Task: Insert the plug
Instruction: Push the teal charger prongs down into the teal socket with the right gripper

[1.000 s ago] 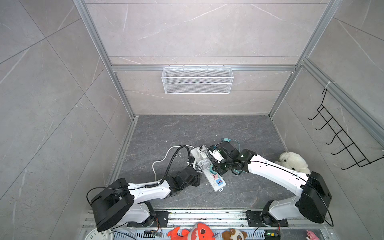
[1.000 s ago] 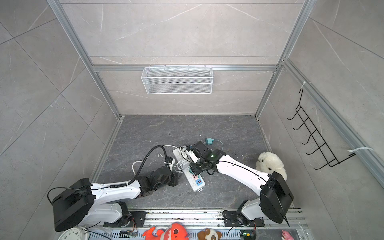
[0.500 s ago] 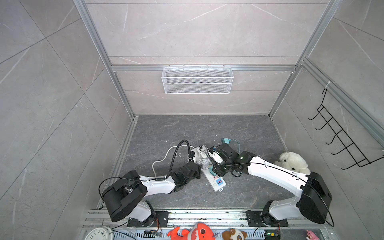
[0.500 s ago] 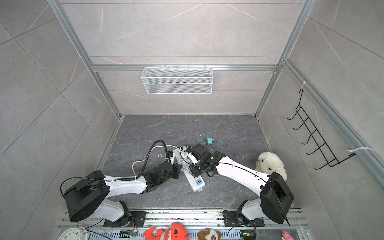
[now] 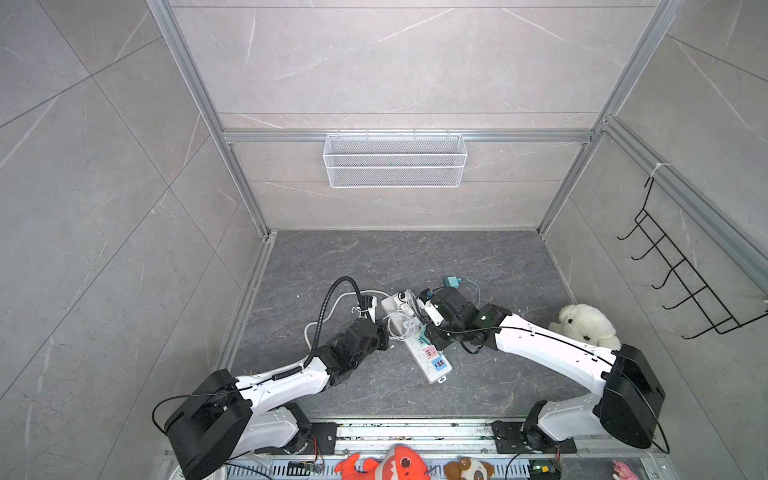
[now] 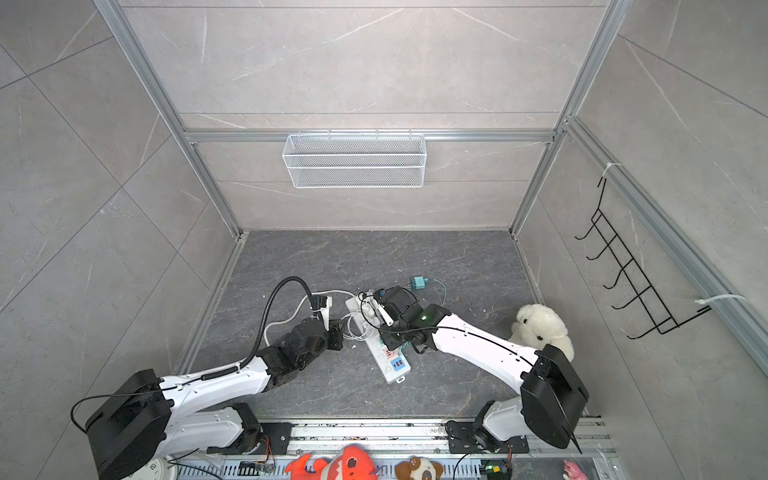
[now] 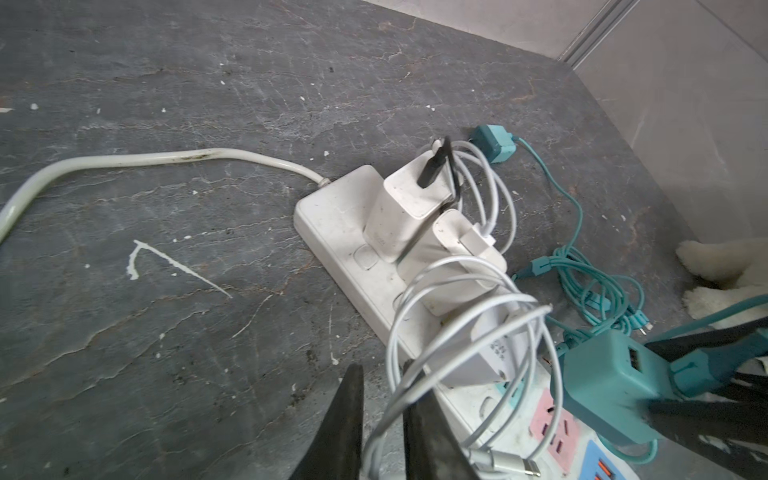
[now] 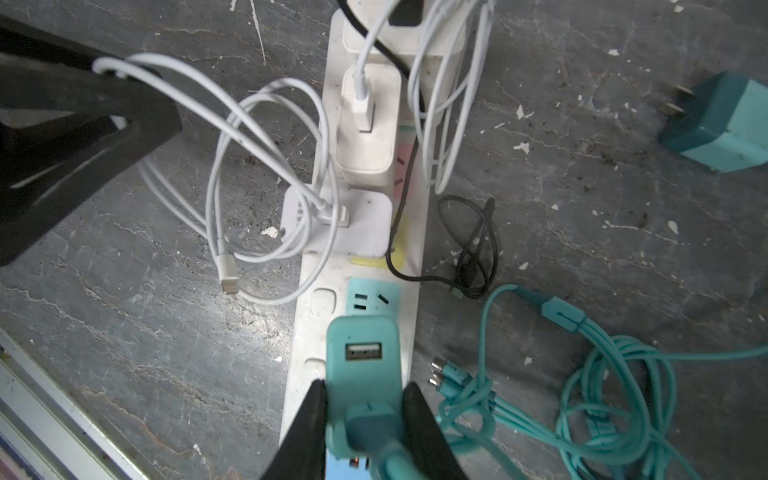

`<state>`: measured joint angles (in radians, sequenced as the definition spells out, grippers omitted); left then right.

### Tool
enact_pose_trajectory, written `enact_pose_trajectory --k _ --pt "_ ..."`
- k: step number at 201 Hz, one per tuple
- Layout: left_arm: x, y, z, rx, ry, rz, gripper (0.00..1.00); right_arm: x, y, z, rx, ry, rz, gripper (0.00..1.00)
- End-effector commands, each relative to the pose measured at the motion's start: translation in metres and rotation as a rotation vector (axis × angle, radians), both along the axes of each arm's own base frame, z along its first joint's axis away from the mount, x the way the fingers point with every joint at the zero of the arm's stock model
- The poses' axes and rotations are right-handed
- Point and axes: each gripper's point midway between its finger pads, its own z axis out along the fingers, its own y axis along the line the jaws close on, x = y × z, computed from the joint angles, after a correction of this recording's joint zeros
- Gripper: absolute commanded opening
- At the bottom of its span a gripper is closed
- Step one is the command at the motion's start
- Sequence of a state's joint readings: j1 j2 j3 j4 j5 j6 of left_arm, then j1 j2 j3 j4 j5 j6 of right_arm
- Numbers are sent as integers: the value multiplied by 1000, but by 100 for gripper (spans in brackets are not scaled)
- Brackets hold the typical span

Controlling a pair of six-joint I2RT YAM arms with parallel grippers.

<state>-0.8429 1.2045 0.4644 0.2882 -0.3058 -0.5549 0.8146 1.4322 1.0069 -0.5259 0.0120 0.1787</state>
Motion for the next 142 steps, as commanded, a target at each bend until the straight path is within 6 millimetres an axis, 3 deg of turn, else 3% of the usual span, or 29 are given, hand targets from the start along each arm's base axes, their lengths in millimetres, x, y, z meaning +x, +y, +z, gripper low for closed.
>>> enact_pose_trajectory --k 1,49,142 --pt "3 4 -5 60 -11 -9 21 8 15 13 31 -60 27 0" --pt "15 3 -21 56 17 -3 20 9 22 2 30 -99 20 0" --pt "20 12 -17 55 8 16 20 7 13 -9 -6 -123 -34 0"
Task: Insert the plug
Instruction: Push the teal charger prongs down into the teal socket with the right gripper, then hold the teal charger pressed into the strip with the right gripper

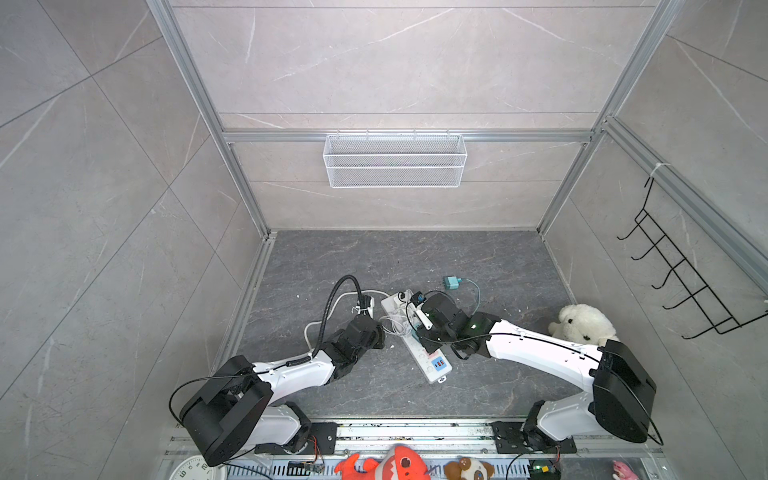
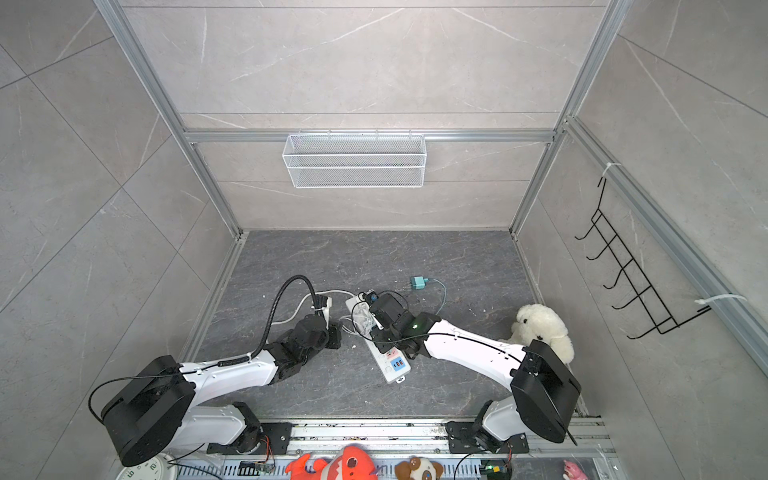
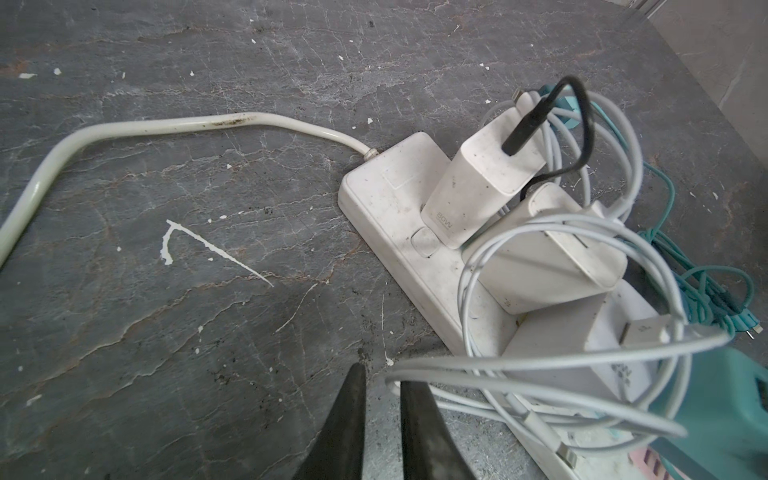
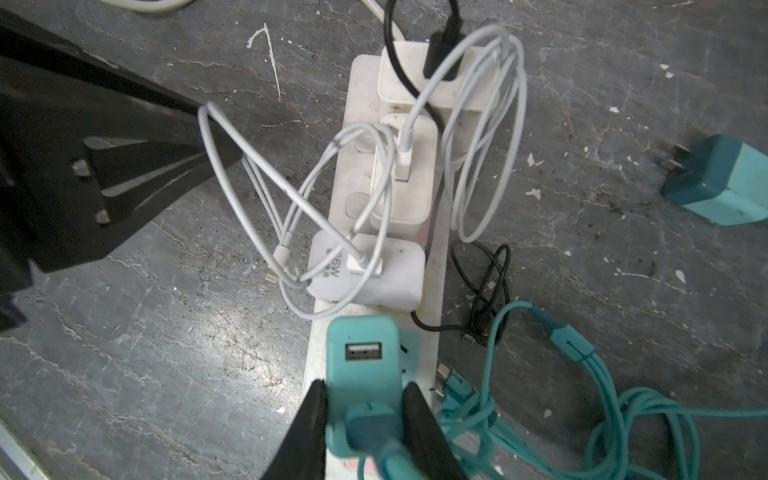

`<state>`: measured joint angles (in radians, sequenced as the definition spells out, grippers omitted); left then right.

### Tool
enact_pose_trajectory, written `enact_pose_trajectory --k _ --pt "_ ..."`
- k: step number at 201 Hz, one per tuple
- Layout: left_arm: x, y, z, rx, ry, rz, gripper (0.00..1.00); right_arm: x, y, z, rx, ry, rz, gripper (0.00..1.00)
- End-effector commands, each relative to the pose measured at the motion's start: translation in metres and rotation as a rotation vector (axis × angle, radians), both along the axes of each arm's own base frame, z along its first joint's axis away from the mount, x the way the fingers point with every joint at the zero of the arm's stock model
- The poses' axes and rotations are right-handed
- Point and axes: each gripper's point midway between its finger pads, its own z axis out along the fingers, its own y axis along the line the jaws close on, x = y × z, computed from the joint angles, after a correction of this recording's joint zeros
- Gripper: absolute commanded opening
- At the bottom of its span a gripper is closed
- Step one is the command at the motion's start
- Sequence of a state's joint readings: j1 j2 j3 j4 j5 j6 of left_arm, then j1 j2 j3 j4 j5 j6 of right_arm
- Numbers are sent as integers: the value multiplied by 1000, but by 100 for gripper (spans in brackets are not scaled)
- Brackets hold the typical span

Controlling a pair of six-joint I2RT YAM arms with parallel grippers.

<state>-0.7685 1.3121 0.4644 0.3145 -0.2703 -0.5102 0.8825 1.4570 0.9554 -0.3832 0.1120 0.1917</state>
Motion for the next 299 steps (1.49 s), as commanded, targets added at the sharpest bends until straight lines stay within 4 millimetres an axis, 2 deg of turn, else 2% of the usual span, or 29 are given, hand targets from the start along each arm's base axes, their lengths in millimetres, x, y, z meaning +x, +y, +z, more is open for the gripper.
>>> enact_pose_trajectory --k 1,85,179,245,299 --pt "5 -2 14 -22 -43 -7 20 2 -5 -2 -5 -21 -38 0" --pt "4 -6 17 -33 -34 -23 20 5 -4 -5 20 -52 -58 0" --pt "4 -6 18 -41 -38 -21 20 6 -8 13 52 -104 -77 0" --pt "3 -5 22 -51 -42 -19 20 5 -7 -1 63 -111 -86 0" --pt "3 -7 22 -53 -36 -27 20 3 -9 -1 77 -133 -100 0"
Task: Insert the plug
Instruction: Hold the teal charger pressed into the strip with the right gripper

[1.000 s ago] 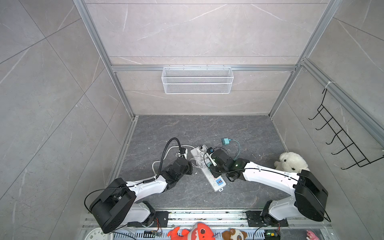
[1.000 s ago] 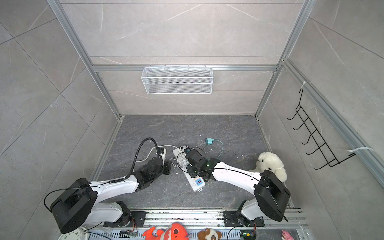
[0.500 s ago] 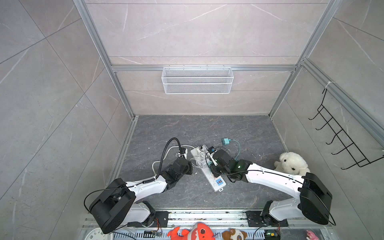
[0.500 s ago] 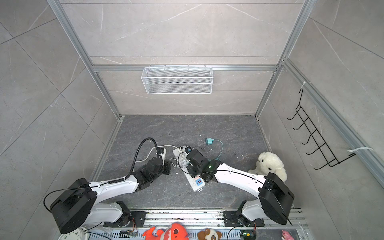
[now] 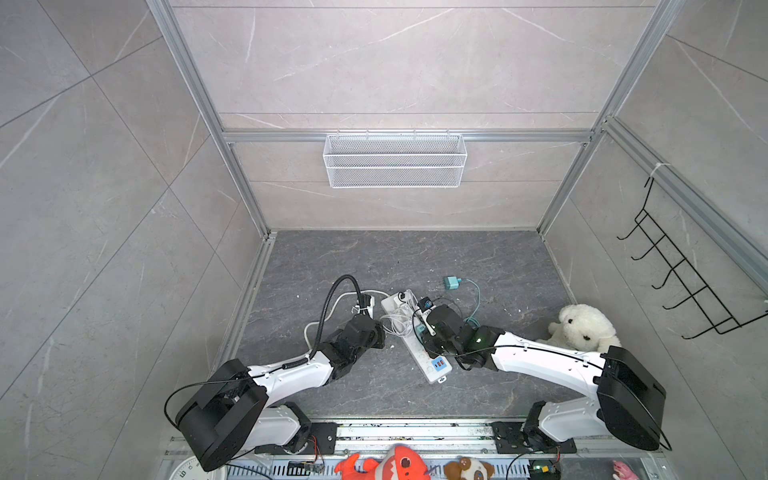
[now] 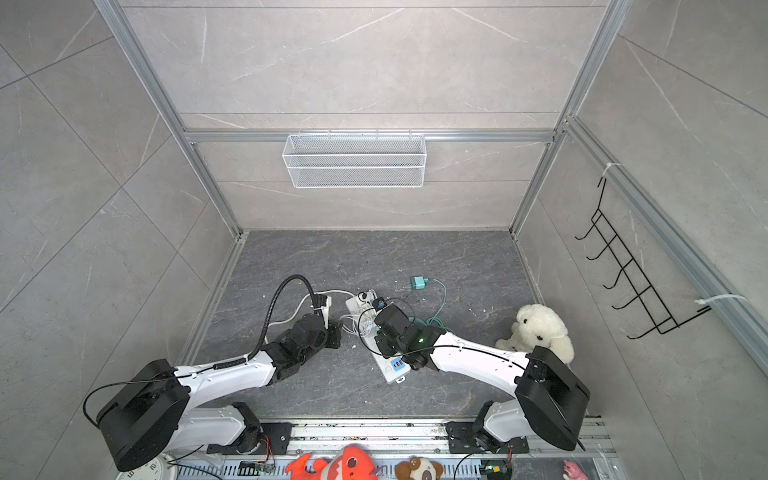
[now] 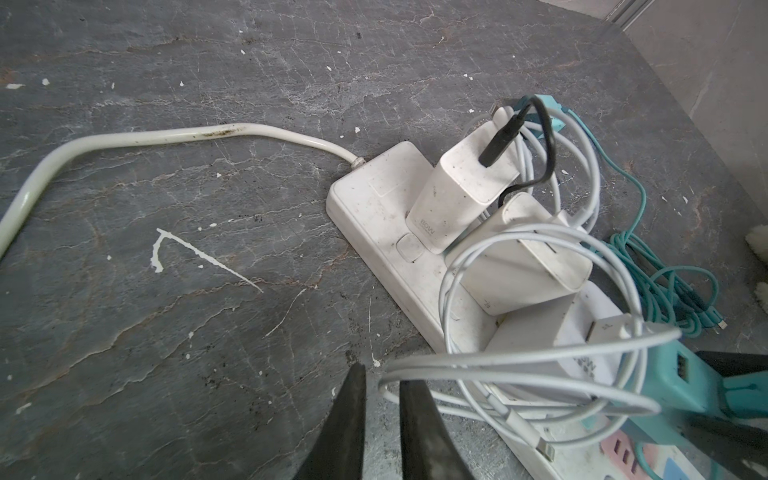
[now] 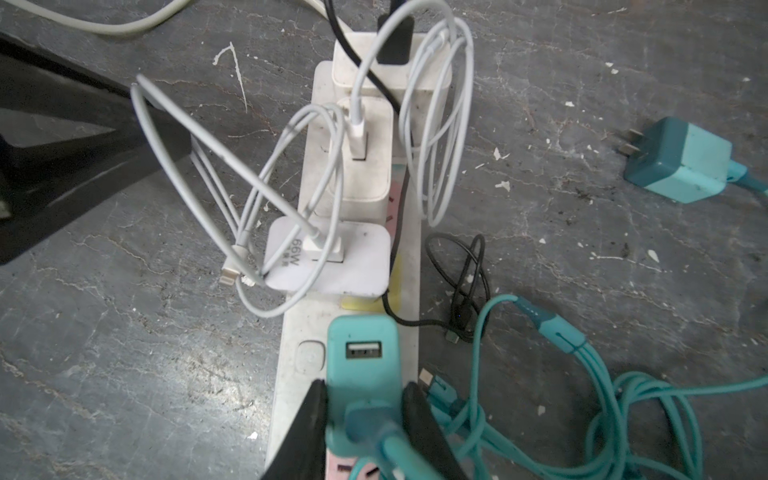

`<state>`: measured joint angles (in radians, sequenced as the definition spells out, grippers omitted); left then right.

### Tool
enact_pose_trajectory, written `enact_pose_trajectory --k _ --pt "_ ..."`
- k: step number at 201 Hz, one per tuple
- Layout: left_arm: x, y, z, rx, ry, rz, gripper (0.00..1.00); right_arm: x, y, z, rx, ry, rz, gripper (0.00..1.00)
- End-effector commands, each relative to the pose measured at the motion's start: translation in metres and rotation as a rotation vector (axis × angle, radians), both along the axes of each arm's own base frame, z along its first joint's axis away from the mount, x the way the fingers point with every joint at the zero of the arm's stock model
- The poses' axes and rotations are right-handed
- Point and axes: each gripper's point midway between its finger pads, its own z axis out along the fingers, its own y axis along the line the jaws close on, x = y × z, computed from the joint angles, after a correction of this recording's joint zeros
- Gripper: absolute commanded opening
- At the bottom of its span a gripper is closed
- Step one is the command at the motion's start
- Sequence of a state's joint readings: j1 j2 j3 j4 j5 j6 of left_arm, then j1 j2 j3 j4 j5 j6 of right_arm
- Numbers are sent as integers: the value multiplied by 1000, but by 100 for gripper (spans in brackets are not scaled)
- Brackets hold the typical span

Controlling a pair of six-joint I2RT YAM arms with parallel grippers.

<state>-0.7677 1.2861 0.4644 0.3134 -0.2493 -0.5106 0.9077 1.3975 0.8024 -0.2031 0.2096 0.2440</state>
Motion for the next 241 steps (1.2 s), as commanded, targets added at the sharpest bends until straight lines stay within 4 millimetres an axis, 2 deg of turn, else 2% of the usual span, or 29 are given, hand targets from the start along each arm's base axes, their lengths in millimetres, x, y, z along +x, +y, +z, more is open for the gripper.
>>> enact_pose_trajectory --k 1,38,80,108,151,206,241 --pt "4 -4 14 -27 -26 -10 20 2 2 8 31 -39 -23 0" --pt "2 -3 15 -40 -27 -8 19 2 7 9 35 -50 -22 0" --pt "1 -3 14 -36 -26 -12 19 -1 2 1 11 -39 -38 0" --pt "2 -4 17 -39 -34 -16 19 -3 -3 3 12 -42 -45 0" --pt "3 -4 17 -40 -35 -16 19 -7 -3 -9 11 -21 -51 0" --pt "3 -6 18 -46 -38 -22 19 -9 -1 -10 -8 -23 -52 0" --pt "4 -7 21 -48 -45 -24 19 -15 -10 -21 -39 -7 -76 0"
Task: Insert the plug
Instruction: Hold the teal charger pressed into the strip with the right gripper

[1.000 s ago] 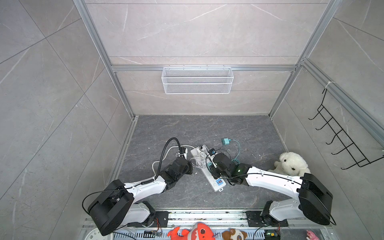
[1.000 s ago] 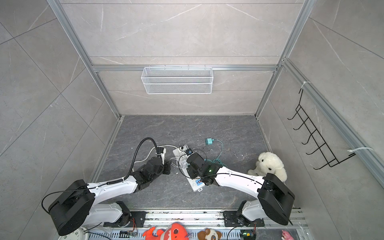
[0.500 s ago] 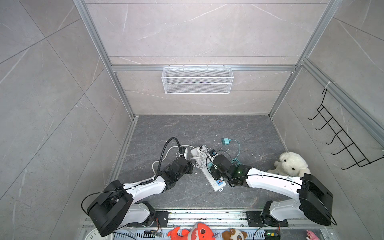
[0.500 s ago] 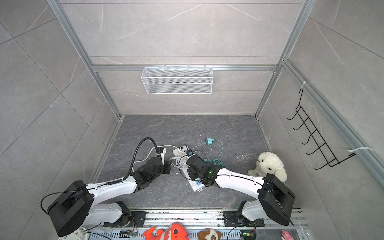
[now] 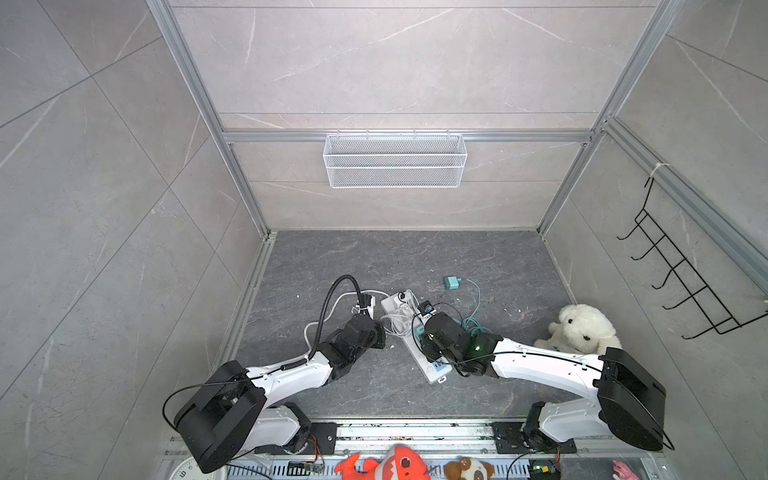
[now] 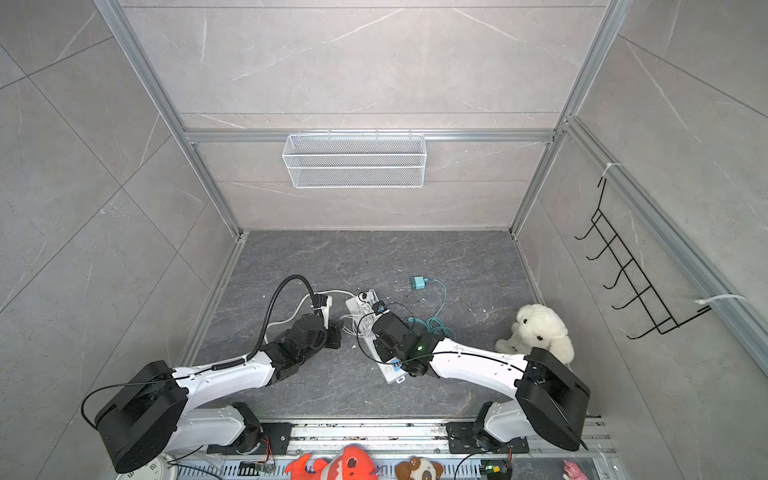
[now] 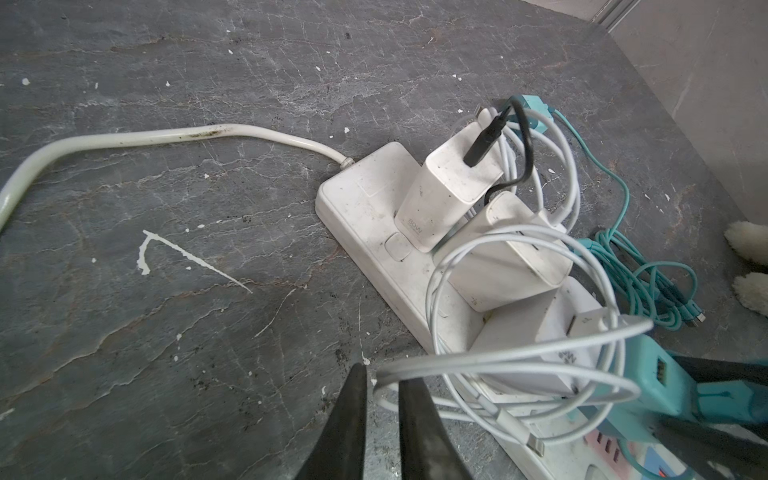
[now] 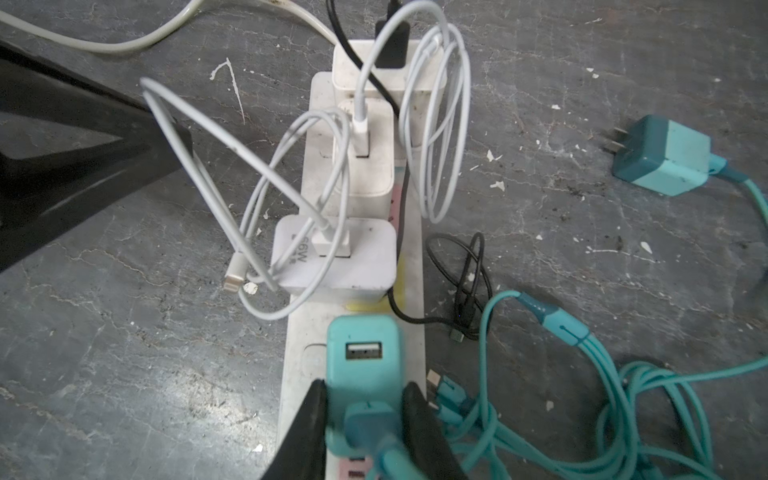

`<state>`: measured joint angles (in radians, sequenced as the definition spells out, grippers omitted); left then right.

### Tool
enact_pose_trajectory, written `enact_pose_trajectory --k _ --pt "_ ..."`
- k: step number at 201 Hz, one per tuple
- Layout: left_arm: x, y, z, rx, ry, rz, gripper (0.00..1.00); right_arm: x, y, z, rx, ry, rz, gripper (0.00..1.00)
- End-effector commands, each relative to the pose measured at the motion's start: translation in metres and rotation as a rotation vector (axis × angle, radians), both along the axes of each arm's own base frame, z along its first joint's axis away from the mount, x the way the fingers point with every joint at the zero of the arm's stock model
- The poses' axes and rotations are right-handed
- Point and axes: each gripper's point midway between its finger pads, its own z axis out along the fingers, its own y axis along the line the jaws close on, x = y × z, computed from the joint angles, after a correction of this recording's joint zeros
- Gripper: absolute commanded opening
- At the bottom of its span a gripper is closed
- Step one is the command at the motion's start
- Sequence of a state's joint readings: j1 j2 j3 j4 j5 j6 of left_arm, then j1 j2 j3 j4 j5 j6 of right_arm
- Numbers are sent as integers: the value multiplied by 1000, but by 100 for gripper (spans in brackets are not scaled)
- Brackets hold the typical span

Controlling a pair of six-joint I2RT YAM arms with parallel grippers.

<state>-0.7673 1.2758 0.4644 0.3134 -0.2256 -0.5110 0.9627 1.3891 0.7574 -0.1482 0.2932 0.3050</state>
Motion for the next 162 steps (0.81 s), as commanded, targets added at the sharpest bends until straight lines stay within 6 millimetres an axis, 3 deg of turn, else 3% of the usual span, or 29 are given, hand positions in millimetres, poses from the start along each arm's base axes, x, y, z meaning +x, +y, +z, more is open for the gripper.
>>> enact_pose_trajectory --k 1,50,98,162 --pt "6 -4 18 -33 -48 -5 19 -9 -12 -18 -50 35 -33 0" --pt "6 -4 23 -38 -59 -7 19 -18 -18 -35 -83 67 -38 0" --pt "6 -5 26 -49 -63 -9 22 -23 -12 -52 -174 159 -9 0" --pt "2 -3 38 -65 -78 -22 53 -33 -13 -77 -238 236 1 0"
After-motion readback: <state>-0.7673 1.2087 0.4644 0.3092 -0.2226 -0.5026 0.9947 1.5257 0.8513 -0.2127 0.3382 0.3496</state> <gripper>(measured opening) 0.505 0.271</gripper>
